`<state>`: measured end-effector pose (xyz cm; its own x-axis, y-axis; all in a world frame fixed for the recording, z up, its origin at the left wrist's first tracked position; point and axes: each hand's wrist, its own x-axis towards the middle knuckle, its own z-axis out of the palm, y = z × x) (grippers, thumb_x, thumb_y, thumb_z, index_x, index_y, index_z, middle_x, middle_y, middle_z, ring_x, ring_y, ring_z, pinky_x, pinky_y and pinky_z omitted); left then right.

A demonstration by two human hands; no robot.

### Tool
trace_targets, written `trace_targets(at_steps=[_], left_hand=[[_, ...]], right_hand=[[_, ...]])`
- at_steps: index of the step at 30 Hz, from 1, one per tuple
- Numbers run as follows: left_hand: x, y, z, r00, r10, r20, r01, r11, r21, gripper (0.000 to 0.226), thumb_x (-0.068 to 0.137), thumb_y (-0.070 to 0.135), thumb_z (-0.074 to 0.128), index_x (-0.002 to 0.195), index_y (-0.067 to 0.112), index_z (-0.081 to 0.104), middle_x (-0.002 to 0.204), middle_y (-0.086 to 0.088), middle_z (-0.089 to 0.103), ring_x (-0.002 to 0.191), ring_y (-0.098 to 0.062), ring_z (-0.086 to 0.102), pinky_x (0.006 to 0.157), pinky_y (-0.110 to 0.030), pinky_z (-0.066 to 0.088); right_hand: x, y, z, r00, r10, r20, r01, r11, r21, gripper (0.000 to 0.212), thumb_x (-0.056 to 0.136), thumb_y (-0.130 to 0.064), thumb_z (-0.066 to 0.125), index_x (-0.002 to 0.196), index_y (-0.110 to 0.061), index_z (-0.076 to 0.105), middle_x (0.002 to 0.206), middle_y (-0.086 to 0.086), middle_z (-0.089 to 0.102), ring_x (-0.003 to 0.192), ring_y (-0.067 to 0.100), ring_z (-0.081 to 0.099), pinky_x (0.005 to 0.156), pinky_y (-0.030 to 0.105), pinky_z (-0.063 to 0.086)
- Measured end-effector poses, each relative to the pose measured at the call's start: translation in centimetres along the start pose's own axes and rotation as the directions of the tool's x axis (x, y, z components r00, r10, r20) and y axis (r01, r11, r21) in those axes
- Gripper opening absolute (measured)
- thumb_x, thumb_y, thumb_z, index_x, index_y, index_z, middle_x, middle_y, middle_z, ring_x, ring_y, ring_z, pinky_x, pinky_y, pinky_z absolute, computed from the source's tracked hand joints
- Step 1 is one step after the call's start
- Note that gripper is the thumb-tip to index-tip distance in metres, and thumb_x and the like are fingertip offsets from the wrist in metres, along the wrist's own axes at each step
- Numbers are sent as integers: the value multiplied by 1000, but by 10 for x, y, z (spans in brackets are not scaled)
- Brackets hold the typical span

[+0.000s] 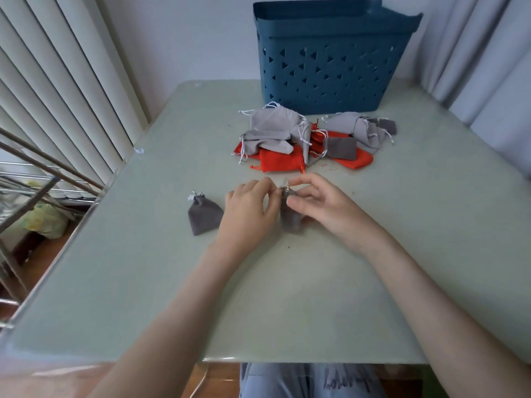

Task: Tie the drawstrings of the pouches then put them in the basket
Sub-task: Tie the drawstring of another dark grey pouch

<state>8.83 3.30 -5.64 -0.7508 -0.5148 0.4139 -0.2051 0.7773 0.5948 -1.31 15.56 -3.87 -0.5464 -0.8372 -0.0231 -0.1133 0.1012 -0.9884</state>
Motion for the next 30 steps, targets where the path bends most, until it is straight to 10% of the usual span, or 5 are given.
trace_targets(at_steps=[7,17,23,30], left_hand=[[0,12,-28,948,-206,241,273,917,-292,17,99,31,44,103,15,47,79,-6,66,72,-16,61,76,-33,47],[-24,-46,-76,941,-318,115,287,931,227,26,95,18,50,115,3,42,103,-20,62,97,-38,57,68,-33,35],[-29,-62,-77,918,-379,121,293,849,439,23,97,21,46,110,4,38,105,-21,61,98,-39,57,66,-35,33],[-15,-38,-77,985,8,-175,102,783,614,23,66,11,59,87,2,59,83,-17,57,72,-35,57,59,-33,40]], right_hand=[[4,-13,9,999,-14,-48,9,995,-104,41,86,11,51,109,-23,52,92,-2,67,85,12,63,80,29,45],[42,-13,90,998,35,53,-11,913,-408,21,82,-6,65,100,-17,64,71,-7,56,64,7,53,55,11,38],[55,-14,116,997,39,-64,-66,865,-497,19,79,-3,59,92,-11,69,82,1,63,83,14,55,57,17,37],[57,-12,101,988,46,-147,-107,893,-438,21,85,-8,49,97,-14,65,86,-4,57,72,13,54,49,17,38]])
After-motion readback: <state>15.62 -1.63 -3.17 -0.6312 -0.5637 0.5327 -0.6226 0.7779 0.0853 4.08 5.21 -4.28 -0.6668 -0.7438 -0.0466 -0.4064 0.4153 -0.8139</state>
